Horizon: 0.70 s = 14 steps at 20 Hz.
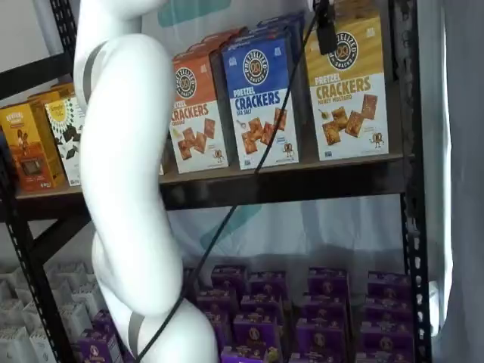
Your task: Retrieve the yellow and white box located on the top shelf, the sixth one from the left
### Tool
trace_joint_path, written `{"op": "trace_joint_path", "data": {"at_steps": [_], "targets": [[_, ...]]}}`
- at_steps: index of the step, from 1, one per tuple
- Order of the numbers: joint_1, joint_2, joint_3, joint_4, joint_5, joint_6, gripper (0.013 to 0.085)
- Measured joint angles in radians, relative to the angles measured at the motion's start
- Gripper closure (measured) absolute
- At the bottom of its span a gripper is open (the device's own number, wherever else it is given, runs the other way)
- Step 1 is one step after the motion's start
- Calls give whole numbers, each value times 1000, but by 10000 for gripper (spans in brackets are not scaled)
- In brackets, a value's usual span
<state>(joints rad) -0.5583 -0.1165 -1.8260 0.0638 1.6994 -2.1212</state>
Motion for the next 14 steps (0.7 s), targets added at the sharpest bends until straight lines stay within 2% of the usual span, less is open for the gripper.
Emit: {"op": "trace_joint_path", "data": {"at_steps": [9, 11, 14], "targets": [[-1, -2, 0, -13, 0, -6, 210], [-2, -2, -2, -15, 3, -6, 290], [0, -4, 0, -21, 3, -6, 290]]}}
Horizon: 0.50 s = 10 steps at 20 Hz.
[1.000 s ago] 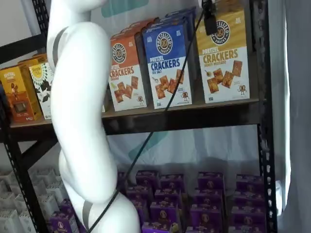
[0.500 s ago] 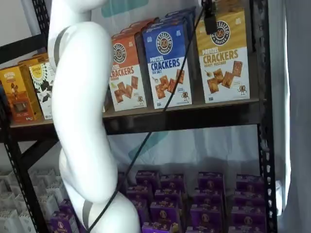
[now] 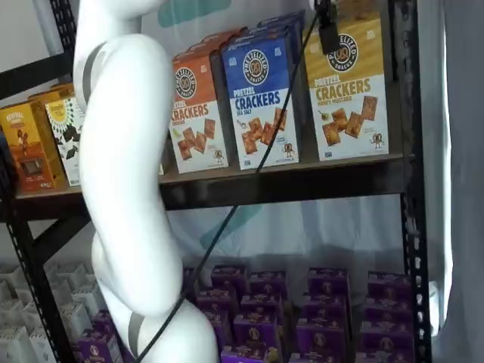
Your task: Retrieve the yellow and white box located on the top shelf, the sixth one from the left
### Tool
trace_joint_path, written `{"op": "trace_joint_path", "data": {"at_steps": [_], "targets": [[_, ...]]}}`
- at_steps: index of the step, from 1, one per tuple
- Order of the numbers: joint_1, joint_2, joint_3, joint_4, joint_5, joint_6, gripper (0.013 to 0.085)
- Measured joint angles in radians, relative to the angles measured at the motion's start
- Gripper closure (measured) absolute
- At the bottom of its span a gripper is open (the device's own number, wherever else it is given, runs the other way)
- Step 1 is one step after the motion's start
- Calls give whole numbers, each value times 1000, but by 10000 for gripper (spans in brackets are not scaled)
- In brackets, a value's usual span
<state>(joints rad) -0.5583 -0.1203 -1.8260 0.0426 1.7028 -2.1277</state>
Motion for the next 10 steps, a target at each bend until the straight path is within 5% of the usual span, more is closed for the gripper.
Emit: {"op": "trace_joint_path", "data": {"at_steps": [9, 10], "targets": [[-5, -20, 30, -6, -28, -9, 290], [-5, -21, 31, -6, -28, -10, 330]]}}
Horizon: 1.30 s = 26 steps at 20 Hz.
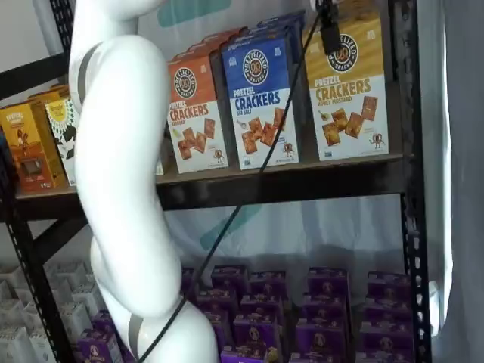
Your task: Retrieve the yellow and white box located on the top shelf, the sixth one from the left
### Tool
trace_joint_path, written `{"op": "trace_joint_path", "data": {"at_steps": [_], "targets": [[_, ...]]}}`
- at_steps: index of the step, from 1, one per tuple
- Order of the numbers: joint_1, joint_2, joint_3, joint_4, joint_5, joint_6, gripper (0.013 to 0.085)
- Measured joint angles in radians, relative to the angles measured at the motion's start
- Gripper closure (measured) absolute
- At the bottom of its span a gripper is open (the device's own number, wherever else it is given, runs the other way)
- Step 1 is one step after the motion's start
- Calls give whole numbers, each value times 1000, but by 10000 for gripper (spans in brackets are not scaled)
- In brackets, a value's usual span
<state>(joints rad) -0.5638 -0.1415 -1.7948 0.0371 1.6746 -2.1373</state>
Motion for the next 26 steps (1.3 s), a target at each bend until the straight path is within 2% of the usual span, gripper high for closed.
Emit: {"op": "trace_joint_path", "data": {"at_steps": [1, 2, 16, 21, 26], "targets": [[-1, 0, 0, 1, 1, 0, 330], [-1, 0, -2, 2, 4, -1, 370], [-5, -9, -6, 5, 11, -4, 370], [-11, -64, 43, -7, 0, -16, 370], [-32, -164, 149, -27, -42, -47, 370]]}}
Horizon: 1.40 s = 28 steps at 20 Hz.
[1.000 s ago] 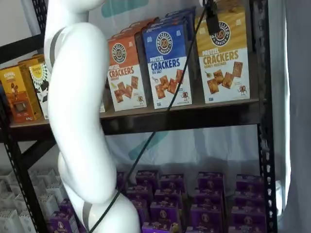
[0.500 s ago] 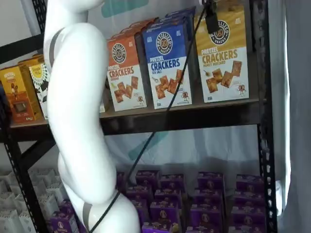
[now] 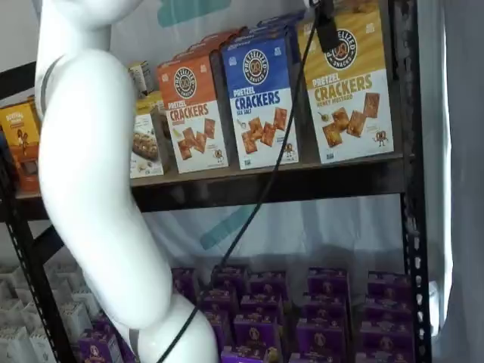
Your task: Retrieve the yellow and white box located on the top shelf, the sixth one from the left
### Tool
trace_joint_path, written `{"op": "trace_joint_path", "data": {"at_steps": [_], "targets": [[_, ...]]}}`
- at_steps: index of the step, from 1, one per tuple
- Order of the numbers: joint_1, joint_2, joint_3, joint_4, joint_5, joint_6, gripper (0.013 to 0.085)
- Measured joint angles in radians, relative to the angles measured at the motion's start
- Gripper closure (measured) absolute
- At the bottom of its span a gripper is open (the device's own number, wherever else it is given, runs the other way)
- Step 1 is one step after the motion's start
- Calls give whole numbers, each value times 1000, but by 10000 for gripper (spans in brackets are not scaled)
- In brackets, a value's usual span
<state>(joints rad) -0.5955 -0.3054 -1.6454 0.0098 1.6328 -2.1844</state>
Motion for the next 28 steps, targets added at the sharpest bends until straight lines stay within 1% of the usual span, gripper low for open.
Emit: {"op": "trace_joint_path", "data": {"at_steps": [4, 7, 10, 14, 19, 23, 28], "targets": [[-28, -49, 25, -1, 43, -26, 370], [-39, -72, 31, -7, 79, -35, 370], [-39, -101, 51, -23, 111, -39, 370], [-30, -134, 79, -37, 150, -30, 370], [10, -191, 137, -59, 188, 5, 370], [57, -227, 174, -70, 222, 49, 370], [112, -250, 194, -69, 267, 106, 370]]}}
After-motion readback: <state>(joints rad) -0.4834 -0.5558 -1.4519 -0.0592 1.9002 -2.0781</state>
